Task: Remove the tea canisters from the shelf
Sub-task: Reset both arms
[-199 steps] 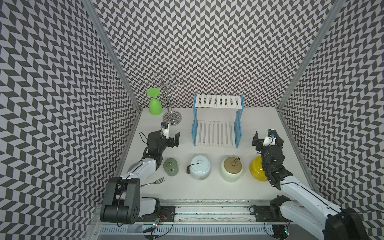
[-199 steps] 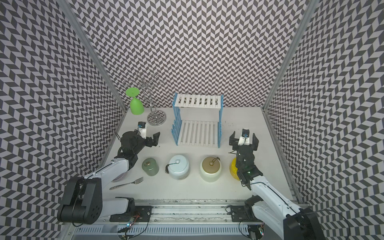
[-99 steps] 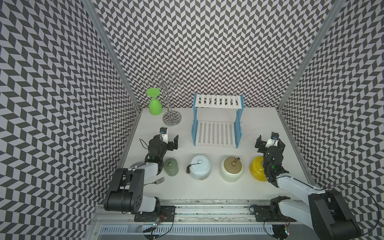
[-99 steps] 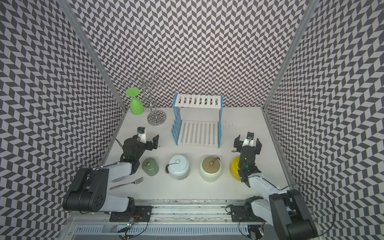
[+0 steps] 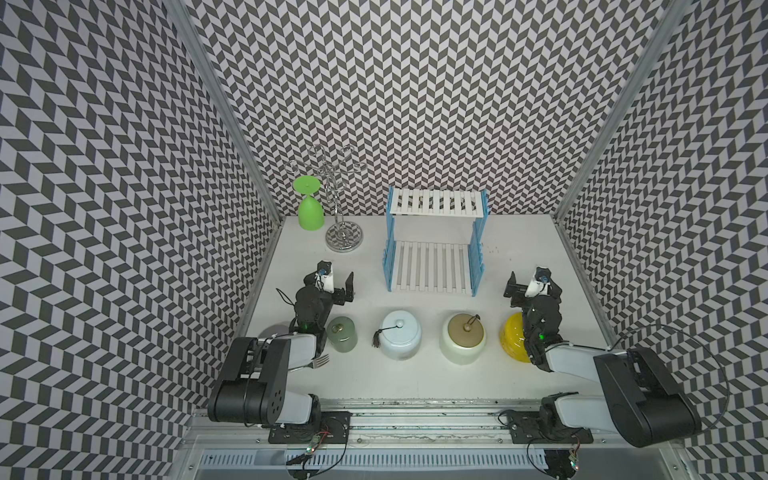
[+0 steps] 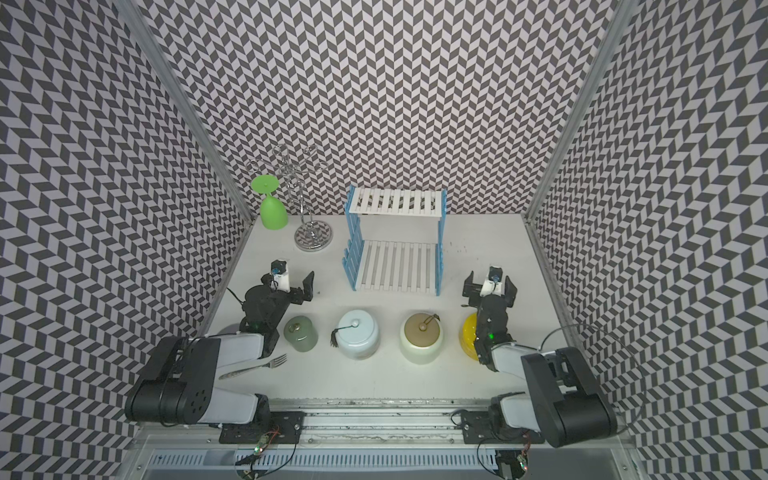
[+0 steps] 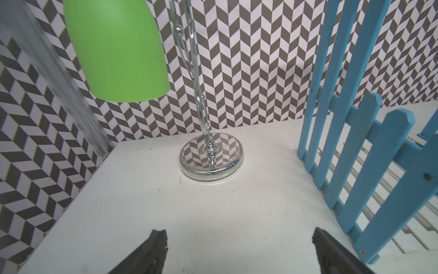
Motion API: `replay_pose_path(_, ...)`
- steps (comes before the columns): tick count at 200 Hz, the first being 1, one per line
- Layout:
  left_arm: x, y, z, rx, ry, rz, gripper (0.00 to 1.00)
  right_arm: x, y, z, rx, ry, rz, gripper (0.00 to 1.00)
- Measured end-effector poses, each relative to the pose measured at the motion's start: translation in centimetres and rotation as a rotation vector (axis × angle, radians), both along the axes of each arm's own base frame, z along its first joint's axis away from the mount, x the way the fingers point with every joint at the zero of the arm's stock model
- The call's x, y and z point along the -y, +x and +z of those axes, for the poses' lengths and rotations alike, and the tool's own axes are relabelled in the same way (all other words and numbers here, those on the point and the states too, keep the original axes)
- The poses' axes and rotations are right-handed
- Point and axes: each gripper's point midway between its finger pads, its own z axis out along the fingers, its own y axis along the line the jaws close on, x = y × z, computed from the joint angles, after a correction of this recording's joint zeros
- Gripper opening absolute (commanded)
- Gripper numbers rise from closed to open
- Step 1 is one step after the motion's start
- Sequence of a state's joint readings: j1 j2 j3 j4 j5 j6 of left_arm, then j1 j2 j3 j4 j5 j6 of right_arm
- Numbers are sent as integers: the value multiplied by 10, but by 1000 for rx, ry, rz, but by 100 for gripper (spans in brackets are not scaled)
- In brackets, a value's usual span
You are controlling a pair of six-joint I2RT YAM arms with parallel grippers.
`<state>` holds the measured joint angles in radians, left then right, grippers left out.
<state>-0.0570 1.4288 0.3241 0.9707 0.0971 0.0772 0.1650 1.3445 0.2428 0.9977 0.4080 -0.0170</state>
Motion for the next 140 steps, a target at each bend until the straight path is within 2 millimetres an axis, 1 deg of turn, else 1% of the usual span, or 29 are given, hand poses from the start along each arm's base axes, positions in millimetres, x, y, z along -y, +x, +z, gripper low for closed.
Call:
replay_pose_path(13,-1,-4,-1,22,3,5,100,2,1,3,18,5,1,100)
replay_pose_path(30,-6,-8,-10,18,4,25,100,5,4,6,40,12,3,99)
replay_pose_path(63,-15,-9,-26,2,-6,70,100,7,9,2,51,23,14,100)
replay_pose_path(102,-30,-3,-17,27,-39,124,100,3,11,2,57,25,39,99)
replay_pose_path(140,-31,-3,-17,28,-45,130,100,1,11,2,57,26,49,100)
